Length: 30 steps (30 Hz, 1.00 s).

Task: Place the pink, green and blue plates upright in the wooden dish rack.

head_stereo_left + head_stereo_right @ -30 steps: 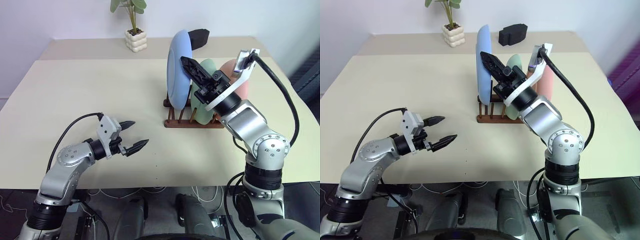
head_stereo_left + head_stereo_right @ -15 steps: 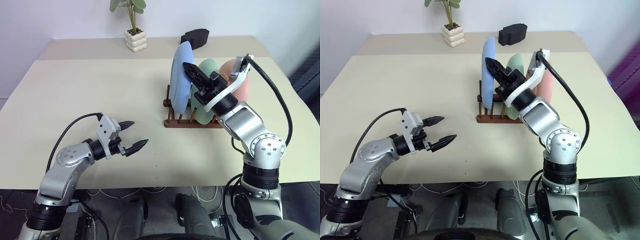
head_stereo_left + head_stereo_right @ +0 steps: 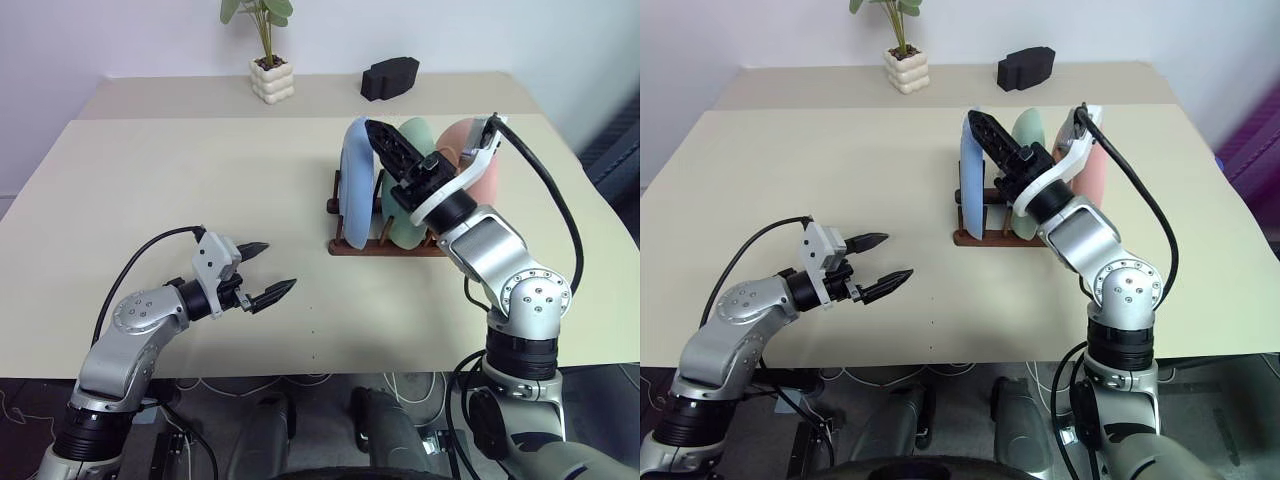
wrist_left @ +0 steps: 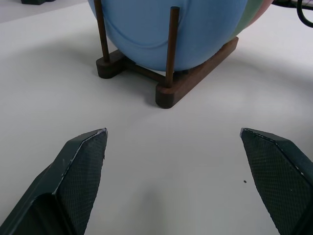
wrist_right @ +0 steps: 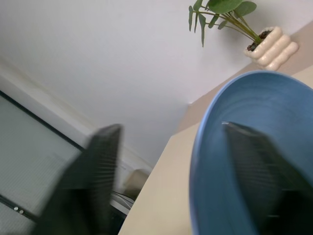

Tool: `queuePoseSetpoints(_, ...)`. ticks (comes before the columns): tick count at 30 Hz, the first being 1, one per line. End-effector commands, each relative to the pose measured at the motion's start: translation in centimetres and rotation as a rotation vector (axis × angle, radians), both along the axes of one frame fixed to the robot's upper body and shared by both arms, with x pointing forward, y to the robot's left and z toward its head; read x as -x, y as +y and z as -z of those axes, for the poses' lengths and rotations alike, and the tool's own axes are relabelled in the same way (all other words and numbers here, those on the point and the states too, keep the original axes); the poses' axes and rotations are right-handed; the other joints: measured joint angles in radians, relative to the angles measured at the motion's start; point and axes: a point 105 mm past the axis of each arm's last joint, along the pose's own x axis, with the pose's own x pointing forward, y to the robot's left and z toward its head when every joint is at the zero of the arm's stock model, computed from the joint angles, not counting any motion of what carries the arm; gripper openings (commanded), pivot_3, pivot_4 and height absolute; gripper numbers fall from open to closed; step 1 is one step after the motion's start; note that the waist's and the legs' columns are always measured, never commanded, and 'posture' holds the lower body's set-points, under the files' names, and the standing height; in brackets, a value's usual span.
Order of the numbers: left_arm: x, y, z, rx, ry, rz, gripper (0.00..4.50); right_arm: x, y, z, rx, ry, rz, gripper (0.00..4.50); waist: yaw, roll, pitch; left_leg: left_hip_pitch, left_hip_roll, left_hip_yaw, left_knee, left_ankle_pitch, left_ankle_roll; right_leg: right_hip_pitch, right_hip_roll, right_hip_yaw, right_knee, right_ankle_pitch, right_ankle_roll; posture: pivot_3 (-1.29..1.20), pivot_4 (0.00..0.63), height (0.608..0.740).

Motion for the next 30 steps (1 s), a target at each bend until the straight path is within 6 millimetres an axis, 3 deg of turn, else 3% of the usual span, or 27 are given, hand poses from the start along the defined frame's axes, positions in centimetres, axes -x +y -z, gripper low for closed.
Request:
queuePoseSetpoints(1,0.1,0.0,-0.7,0.001,-0.038,0.004,4.5,0.8,0.3,-1.3,0.028,-0.076,-0.012,4.4,0.0,0.0,0.0,0.0,0.0,0.0,0.0,0.0,0.0,0.0,0.0,0.0,0.0,0.0,0.0,0.0,0.15,0.736)
queuePoseSetpoints(14,0.2,-0.2,-0.7,0.004,-0.035,0.007,4.5,1.3,-0.2,-4.1,0.142,-0.262,0.031,4.4,0.0,0.0,0.0,-0.002,0.0,0.0,0.0,0.0,0.0,-0.002,0.0,0.0,0.0,0.0,0.0,0.0,0.15,0.736)
queuePoseSetpoints(20,0.2,-0.3,-0.6,0.005,-0.033,0.01,4.5,1.9,-3.1,-7.0,0.353,-0.484,0.116,4.4,0.005,0.0,0.0,-0.003,0.0,0.002,0.0,0.0,0.0,-0.003,-0.001,-0.001,-0.001,0.0,0.0,0.0,0.15,0.736)
queuePoseSetpoints(23,0.4,-0.5,-0.6,0.014,-0.029,0.021,4.5,3.3,-5.1,-6.7,0.536,-0.572,0.1,3.59,0.008,0.0,0.0,-0.004,-0.001,0.002,0.0,0.0,0.001,-0.002,-0.001,-0.001,-0.002,0.0,0.0,0.0,0.15,0.736)
queuePoseSetpoints(26,0.6,-0.9,-0.6,0.023,-0.023,0.055,4.5,4.1,-8.0,-5.1,0.73,-0.559,0.098,2.09,0.007,0.0,0.0,-0.005,-0.001,0.001,0.0,-0.001,0.002,-0.002,-0.001,-0.002,-0.004,-0.001,0.001,0.0,0.15,0.736)
queuePoseSetpoints(30,1.0,-2.3,-0.8,0.038,-0.016,0.133,4.5,5.6,-9.9,-1.9,0.976,-0.5,0.023,0.02,0.008,0.0,0.0,-0.004,-0.001,0.002,0.0,-0.001,0.002,-0.002,-0.001,-0.002,-0.005,-0.001,0.001,0.0,0.15,0.736)
